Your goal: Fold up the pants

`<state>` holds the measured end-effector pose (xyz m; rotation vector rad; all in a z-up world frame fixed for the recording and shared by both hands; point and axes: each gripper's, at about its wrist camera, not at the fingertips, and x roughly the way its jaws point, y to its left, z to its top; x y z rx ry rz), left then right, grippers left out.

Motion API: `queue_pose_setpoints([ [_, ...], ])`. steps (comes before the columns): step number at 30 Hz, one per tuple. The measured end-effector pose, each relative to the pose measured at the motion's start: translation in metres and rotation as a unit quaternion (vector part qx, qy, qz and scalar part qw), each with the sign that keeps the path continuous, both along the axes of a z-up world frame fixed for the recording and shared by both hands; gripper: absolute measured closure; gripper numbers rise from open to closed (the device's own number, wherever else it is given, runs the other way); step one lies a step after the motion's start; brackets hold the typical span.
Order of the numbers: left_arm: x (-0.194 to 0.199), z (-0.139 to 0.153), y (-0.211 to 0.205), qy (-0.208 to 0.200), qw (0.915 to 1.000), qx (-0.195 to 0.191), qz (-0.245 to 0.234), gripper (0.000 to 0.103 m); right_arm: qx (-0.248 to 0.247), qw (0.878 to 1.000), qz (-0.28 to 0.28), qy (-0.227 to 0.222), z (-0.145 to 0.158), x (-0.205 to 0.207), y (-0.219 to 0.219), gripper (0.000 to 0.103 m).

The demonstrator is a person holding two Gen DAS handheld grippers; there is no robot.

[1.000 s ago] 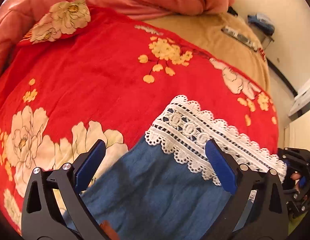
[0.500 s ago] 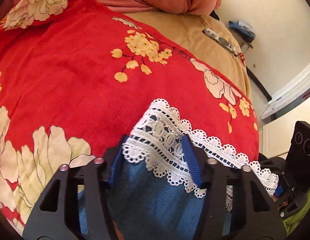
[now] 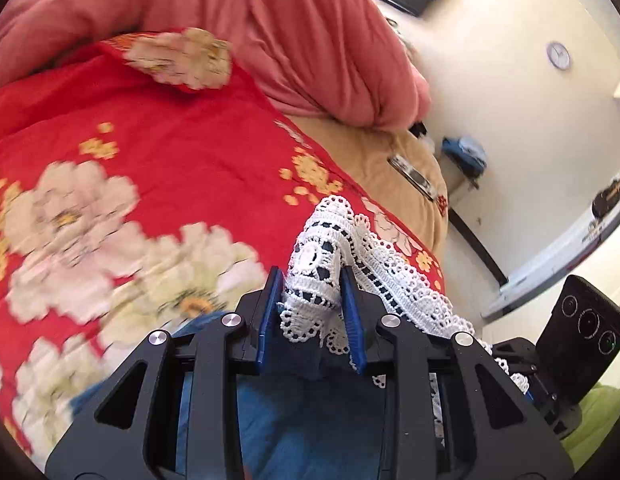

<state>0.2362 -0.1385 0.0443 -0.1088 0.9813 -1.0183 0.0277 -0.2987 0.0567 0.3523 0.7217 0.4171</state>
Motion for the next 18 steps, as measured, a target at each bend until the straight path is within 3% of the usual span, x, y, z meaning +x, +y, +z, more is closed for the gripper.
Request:
queue_pose_setpoints([
  [7, -0.005, -0.022, 0.067, 0.029, 0.9963, 0.023, 0.078, 0.077, -0.046, 0.995, 0.077, 0.032, -0.019, 0.028, 0.082, 0.079],
  [10, -0.006, -0.033, 0.106, 0.067, 0.9888, -0.01, 0.133, 0.056, -0.069, 0.992, 0.099, 0.046, -0.031, 0.031, 0.107, 0.079],
  [12, -0.012, -0.038, 0.137, 0.094, 0.9794, -0.05, 0.172, 0.037, -0.08, 0.989, 0.113, 0.048, -0.035, 0.032, 0.119, 0.08],
  [16, -0.029, -0.05, 0.181, 0.132, 0.9599, -0.122, 0.215, 0.026, -0.117, 0.981, 0.151, 0.044, -0.044, 0.029, 0.154, 0.078],
  [18, -0.035, -0.059, 0.187, 0.143, 0.9564, -0.13, 0.219, 0.022, -0.144, 0.972, 0.176, 0.051, -0.054, 0.026, 0.172, 0.072],
])
